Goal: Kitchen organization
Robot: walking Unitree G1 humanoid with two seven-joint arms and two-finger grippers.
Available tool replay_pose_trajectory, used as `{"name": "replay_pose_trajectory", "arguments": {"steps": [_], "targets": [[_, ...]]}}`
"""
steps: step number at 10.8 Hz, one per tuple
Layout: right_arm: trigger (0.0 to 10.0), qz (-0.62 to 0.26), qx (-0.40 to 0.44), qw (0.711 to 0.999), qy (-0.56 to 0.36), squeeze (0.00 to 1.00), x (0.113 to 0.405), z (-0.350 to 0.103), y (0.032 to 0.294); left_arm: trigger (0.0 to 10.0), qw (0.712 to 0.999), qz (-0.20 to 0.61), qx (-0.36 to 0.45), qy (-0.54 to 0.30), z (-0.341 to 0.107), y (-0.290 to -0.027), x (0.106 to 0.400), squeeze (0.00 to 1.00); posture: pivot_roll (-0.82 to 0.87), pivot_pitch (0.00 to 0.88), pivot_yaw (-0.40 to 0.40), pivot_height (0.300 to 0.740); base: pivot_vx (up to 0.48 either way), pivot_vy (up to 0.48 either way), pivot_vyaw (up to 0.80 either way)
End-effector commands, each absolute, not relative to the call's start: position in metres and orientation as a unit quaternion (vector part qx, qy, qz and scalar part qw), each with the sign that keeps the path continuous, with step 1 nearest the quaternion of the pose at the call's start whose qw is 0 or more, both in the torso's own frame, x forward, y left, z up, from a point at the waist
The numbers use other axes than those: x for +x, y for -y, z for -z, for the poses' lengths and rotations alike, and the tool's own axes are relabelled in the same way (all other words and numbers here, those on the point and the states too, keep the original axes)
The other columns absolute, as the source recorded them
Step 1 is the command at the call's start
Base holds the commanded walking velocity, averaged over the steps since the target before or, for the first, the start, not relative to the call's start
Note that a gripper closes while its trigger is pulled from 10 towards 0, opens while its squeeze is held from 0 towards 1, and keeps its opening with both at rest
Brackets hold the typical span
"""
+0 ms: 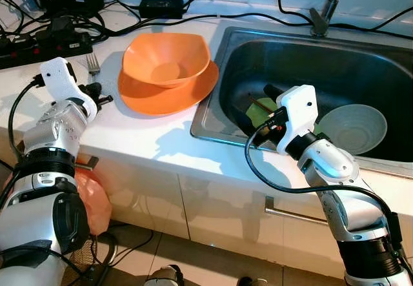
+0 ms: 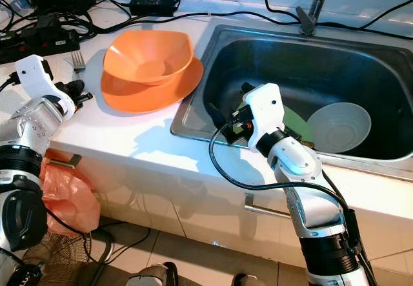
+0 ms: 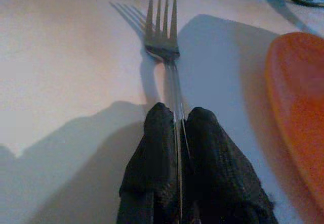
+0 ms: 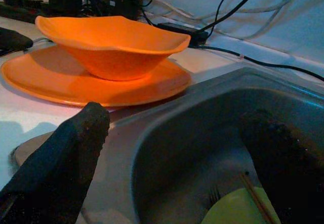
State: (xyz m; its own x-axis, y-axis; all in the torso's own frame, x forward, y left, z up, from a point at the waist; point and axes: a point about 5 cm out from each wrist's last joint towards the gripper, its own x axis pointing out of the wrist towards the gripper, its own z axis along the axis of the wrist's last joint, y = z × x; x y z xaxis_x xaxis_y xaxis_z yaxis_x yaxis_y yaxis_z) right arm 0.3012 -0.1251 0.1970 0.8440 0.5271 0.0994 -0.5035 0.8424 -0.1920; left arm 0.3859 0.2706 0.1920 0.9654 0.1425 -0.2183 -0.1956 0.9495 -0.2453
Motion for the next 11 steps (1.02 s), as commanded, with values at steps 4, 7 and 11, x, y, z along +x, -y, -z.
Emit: {"name": "replay_pose_trajectory", "arguments": {"steps": [4, 7, 11], "targets": [[10.0, -0.271, -0.077, 0.957, 0.073, 0.73, 0.303, -0.196, 0.121, 0.0, 0.979, -0.100, -0.076, -0.159, -0.164, -0.277, 0.377, 0.00, 0.11, 0.144, 0.037, 0.740, 0.000, 0.000, 0.00], [10.0, -0.269, -0.076, 0.957, 0.074, 0.71, 0.303, -0.196, 0.122, 0.0, 0.988, -0.140, -0.008, -0.070, -0.193, -0.284, 0.377, 0.00, 0.11, 0.139, 0.031, 0.740, 0.000, 0.000, 0.00], [10.0, -0.271, -0.077, 0.957, 0.077, 0.70, 0.306, -0.197, 0.122, 0.0, 0.986, -0.156, 0.052, 0.000, -0.208, -0.282, 0.371, 0.00, 0.12, 0.128, 0.026, 0.740, 0.000, 0.000, 0.00]]}}
